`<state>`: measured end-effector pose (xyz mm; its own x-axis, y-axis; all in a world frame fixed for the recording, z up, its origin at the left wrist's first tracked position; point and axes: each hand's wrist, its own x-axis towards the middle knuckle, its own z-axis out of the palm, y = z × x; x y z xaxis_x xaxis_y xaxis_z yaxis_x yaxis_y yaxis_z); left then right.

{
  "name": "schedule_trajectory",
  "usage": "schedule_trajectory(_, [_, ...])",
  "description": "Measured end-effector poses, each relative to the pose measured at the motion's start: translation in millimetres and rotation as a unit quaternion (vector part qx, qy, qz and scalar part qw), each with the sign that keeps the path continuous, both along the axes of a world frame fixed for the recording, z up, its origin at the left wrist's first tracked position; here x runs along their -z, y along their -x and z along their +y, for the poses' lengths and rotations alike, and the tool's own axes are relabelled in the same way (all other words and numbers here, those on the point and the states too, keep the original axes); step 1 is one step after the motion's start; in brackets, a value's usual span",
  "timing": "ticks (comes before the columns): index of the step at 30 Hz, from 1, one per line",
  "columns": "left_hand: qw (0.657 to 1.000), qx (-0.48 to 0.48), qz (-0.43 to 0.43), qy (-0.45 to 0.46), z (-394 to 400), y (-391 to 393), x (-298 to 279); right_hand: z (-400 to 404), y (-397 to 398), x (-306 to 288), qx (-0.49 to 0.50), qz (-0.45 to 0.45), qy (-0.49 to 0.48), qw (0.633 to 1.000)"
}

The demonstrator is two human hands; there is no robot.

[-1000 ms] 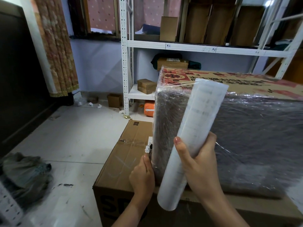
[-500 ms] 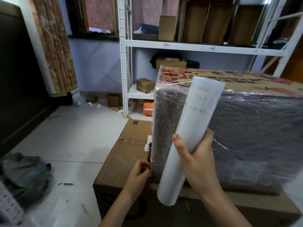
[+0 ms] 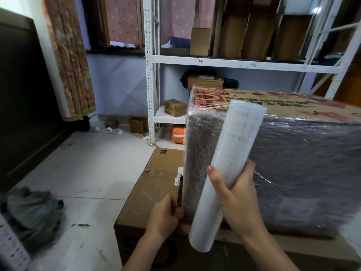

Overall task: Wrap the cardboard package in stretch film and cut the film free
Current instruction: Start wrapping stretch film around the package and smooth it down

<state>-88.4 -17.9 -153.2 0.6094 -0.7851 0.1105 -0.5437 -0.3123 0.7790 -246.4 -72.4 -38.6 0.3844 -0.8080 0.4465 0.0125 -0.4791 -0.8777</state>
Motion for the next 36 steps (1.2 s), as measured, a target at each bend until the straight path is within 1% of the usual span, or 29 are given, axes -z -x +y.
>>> schedule_trajectory(2, [0.999, -0.016, -0.013, -0.031, 0.9, -6.4, -1.8, 0.7, -0.2, -0.2, -0.002, -0.002, -0.003, 1.000])
schedule_trajectory(4, [0.996, -0.062, -0.020, -0.068, 3.8, -10.3, -7.0, 1.6, -0.7, -1.0, -0.002, -0.006, -0.006, 1.000])
schedule_trajectory(5, [0.993, -0.092, -0.021, -0.068, 6.1, -10.1, -11.1, 1.3, -0.8, -1.0, -0.002, -0.007, -0.006, 1.000])
schedule_trajectory(6, [0.991, -0.125, -0.020, -0.045, 9.6, -7.7, -15.7, 1.0, -0.9, -0.9, -0.004, -0.007, -0.006, 1.000])
schedule_trajectory(7, [0.989, -0.149, -0.015, 0.010, 13.3, -1.8, -18.8, 0.9, -1.1, -0.6, -0.004, -0.005, -0.006, 1.000])
schedule_trajectory(8, [0.982, -0.166, -0.004, 0.094, 17.5, 8.1, -21.5, 0.8, -1.3, 0.2, -0.002, -0.002, -0.005, 1.000])
schedule_trajectory(9, [0.972, -0.165, 0.015, 0.169, 21.8, 21.4, -24.7, 0.3, -1.8, 0.8, 0.002, 0.000, -0.003, 1.000])
schedule_trajectory(10, [0.966, -0.148, 0.047, 0.206, 24.7, 37.0, -28.2, -0.3, -1.8, 1.7, 0.008, 0.003, -0.001, 1.000])
schedule_trajectory(12, [0.965, -0.064, 0.097, 0.234, 22.3, 66.3, -25.1, -0.8, -2.5, 2.7, 0.016, 0.004, 0.003, 1.000])
schedule_trajectory(14, [0.961, -0.011, 0.108, 0.255, 10.0, 80.4, -12.2, -1.4, -3.5, 3.4, 0.017, -0.001, 0.004, 1.000])
schedule_trajectory(17, [0.950, -0.022, 0.128, 0.284, -9.1, 80.2, -0.4, -2.2, -4.1, 3.0, 0.008, -0.002, 0.000, 1.000])
schedule_trajectory(20, [0.929, -0.038, 0.161, 0.330, -15.8, 78.4, 6.5, -1.9, -3.6, 1.7, 0.004, -0.006, -0.008, 1.000])
schedule_trajectory(23, [0.922, -0.023, 0.208, 0.326, -19.0, 76.7, 3.3, -2.0, -4.0, 1.9, 0.014, -0.001, -0.006, 1.000])
schedule_trajectory(25, [0.919, -0.020, 0.223, 0.325, -24.0, 74.8, 0.5, -2.3, -4.4, 2.1, 0.011, -0.002, -0.009, 1.000])
schedule_trajectory(29, [0.898, -0.025, 0.279, 0.339, -23.8, 74.3, -4.3, -0.7, -3.9, 1.0, 0.009, 0.003, -0.006, 1.000])
schedule_trajectory(33, [0.903, -0.011, 0.309, 0.300, -23.5, 62.1, 14.8, -0.4, -2.7, -0.9, 0.003, 0.002, -0.011, 1.000])
schedule_trajectory(36, [0.914, -0.041, 0.308, 0.262, -15.5, 58.4, 14.9, 1.0, -1.2, -2.9, -0.008, 0.002, -0.020, 1.000])
